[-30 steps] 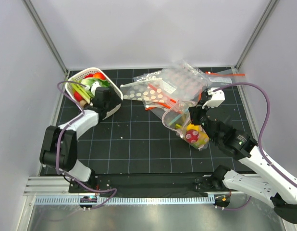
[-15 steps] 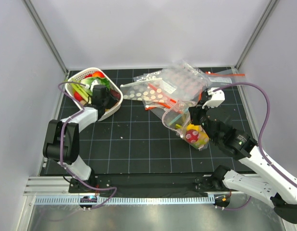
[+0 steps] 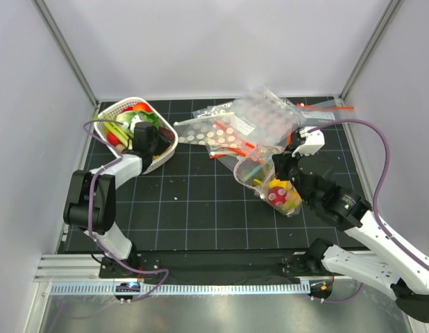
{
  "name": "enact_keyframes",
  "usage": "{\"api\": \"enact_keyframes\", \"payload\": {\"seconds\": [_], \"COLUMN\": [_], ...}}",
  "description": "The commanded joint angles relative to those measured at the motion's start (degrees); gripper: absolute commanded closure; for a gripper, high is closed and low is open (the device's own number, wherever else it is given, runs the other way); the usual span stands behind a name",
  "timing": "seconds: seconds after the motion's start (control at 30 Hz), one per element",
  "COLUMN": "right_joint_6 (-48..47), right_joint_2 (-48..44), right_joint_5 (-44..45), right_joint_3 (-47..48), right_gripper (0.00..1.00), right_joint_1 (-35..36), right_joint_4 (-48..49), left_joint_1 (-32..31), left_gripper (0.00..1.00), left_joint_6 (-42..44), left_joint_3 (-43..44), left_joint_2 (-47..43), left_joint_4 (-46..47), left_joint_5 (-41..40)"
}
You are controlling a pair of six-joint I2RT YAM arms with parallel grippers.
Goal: Place the food in the zip-top bag and seal the zipper
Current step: Pick up the fake fruit from the bin.
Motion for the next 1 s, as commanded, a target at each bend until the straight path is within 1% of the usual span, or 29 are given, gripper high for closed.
{"api": "enact_keyframes", "payload": {"seconds": [0.0,0.13,0.2,0.27,0.37,0.4,0.53,0.6,0.67,0.77,0.8,0.83,0.9,0.97], "right_joint_6": [-0.4,-0.4,-0.4,-0.4,-0.4,-0.4,-0.4,-0.4,-0.4,-0.4,-0.3,-0.4,-0.3,-0.4], "right_joint_2": [-0.8,-0.6,-0.6,-0.5,-0.1,0.1,0.6,0.6,0.4,0.2,0.2,0.1,0.0,-0.2], "right_joint_5": [0.2,0.2,0.2,0.1,0.0,0.0,0.1,0.1,0.0,0.0,-0.1,-0.1,-0.3,-0.3], "right_joint_3": [0.0,0.0,0.0,0.0,-0.1,0.0,0.1,0.1,0.2,0.1,0.1,0.1,0.2,0.2], "right_gripper": [0.96,0.97,0.97,0.97,0.97,0.96,0.97,0.97,0.96,0.97,0.97,0.96,0.97,0.97], "right_joint_1": [-0.2,-0.2,-0.2,-0.2,-0.2,-0.2,-0.2,-0.2,-0.2,-0.2,-0.2,-0.2,-0.2,-0.2], "right_joint_4": [3.4,3.5,3.5,3.5,3.6,3.6,3.5,3.5,3.5,3.5,3.5,3.5,3.4,3.4], "left_joint_1": [0.3,0.0,0.0,-0.1,-0.1,-0.1,-0.9,-1.3,-1.7,-1.9,-1.9,-2.0,-2.1,-2.4], "left_gripper": [1.0,1.0,1.0,1.0,1.0,1.0,1.0,1.0,0.96,0.6,0.44,0.36,0.24,0.19], "left_joint_6": [-5.3,-8.3,-8.7,-8.6,-7.7,-7.8,-10.9,-12.4,-12.4,-11.9,-11.7,-11.3,-9.7,-8.2], "left_joint_3": [1.3,-2.6,-4.5,-4.8,-1.8,-0.9,2.5,3.5,4.5,5.8,5.3,4.8,3.9,4.1], "left_joint_2": [-0.5,-4.9,-7.8,-8.5,-5.6,-4.7,0.7,3.8,5.8,8.4,8.2,7.2,5.5,2.6], "left_joint_4": [10.1,13.6,15.5,16.4,16.8,17.1,20.0,21.9,23.3,23.1,22.1,21.7,19.0,15.2], "left_joint_5": [0.8,-4.5,-7.5,-8.9,-7.9,-5.2,-1.6,-1.5,-1.0,0.9,0.9,0.5,-0.2,-1.2]}}
